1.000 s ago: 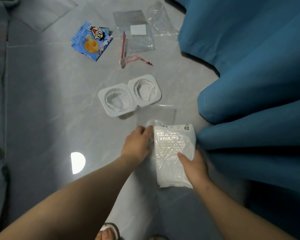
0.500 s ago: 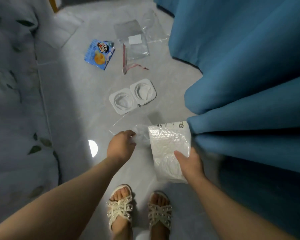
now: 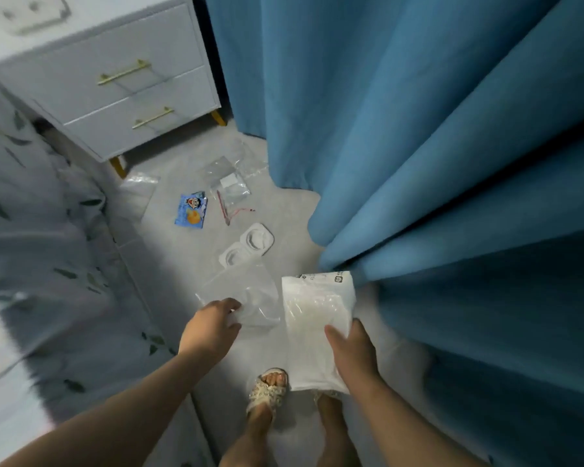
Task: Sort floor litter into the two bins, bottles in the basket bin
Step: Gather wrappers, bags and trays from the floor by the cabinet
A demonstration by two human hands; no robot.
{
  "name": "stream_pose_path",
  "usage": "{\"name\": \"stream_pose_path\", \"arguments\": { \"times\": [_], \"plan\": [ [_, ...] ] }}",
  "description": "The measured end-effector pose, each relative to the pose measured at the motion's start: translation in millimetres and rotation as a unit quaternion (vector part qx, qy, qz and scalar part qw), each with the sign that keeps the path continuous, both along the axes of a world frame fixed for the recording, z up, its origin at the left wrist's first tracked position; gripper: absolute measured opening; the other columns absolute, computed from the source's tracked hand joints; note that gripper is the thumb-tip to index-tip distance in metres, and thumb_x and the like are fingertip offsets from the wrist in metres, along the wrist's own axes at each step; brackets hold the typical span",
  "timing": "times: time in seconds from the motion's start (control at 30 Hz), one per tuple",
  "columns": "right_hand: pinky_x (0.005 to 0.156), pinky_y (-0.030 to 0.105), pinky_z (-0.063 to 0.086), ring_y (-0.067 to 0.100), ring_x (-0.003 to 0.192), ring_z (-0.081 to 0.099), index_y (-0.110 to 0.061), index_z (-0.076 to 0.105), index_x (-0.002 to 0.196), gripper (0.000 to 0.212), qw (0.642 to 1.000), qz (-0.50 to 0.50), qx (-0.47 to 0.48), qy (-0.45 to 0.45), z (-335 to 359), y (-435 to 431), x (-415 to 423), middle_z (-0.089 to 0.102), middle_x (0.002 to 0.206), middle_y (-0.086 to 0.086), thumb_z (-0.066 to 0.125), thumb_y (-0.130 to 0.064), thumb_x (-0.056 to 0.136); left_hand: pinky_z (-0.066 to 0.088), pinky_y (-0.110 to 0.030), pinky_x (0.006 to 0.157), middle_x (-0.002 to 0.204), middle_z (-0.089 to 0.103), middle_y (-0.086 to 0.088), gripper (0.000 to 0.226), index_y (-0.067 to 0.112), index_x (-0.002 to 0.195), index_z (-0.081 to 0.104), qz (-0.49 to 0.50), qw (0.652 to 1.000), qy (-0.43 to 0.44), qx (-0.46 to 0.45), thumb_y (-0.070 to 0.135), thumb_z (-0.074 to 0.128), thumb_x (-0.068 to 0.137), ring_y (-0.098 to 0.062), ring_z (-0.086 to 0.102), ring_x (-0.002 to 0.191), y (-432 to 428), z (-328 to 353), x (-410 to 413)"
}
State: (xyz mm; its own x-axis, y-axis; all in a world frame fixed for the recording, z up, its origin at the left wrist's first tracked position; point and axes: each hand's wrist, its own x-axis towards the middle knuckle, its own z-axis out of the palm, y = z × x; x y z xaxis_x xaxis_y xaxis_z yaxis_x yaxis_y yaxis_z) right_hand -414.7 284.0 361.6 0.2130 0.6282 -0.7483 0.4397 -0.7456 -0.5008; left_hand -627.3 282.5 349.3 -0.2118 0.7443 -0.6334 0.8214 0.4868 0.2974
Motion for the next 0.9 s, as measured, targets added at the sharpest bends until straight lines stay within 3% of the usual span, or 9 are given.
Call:
{"name": "stream_pose_path", "arguments": {
  "times": [0.2,0.4,0.57,0.73,0.9],
  "plan": [
    [0.077,0.025,0.036,0.028,0.098,0.053,-0.004,0.050,0.116,0.031,0.993,-0.114,-0.009,-0.020,81,-52,21,0.059,0.116,0.015,0.053,-0.023,0.093,0.044,-0.030,0.088,0.125,0.058,-0.004,0.038,0.024,0.125,0.054,-0.144,0.990,-0.009,0.011,0.020,0.054,0.087,-0.027,0.055,0.114,1,85,35],
    [0.098,0.035,0.041,0.034,0.118,0.051,-0.004,0.046,0.128,0.043,0.964,-0.262,-0.017,-0.044,115,-125,65,0.053,0.130,0.017,0.053,-0.026,0.092,0.046,-0.030,0.092,0.127,0.059,-0.001,0.037,0.024,0.125,0.055,-0.281,0.958,-0.046,0.024,0.019,0.054,0.089,-0.022,0.056,0.113,-23,122,118],
    [0.085,0.033,0.041,0.033,0.109,0.054,-0.004,0.047,0.124,0.036,0.913,-0.406,0.002,-0.031,129,-191,113,0.056,0.121,0.017,0.053,-0.020,0.092,0.045,-0.027,0.091,0.132,0.055,0.002,0.036,0.024,0.128,0.051,-0.427,0.902,-0.064,0.029,0.021,0.049,0.092,-0.019,0.054,0.116,-56,136,201],
    [0.082,0.034,0.045,0.025,0.094,0.053,-0.007,0.048,0.118,0.031,0.890,-0.454,0.011,-0.042,134,-266,154,0.058,0.108,0.012,0.052,-0.023,0.092,0.041,-0.023,0.080,0.129,0.057,0.001,0.036,0.023,0.128,0.050,-0.535,0.842,-0.060,0.039,0.021,0.048,0.092,-0.020,0.056,0.113,-101,145,273],
    [0.082,0.038,0.048,0.024,0.089,0.053,-0.006,0.048,0.119,0.031,0.860,-0.508,0.019,-0.050,146,-341,194,0.057,0.102,0.010,0.051,-0.022,0.093,0.045,-0.030,0.090,0.131,0.056,0.000,0.039,0.023,0.131,0.049,-0.604,0.795,-0.058,0.024,0.023,0.050,0.092,-0.022,0.054,0.116,-161,152,338]
  ]
}}
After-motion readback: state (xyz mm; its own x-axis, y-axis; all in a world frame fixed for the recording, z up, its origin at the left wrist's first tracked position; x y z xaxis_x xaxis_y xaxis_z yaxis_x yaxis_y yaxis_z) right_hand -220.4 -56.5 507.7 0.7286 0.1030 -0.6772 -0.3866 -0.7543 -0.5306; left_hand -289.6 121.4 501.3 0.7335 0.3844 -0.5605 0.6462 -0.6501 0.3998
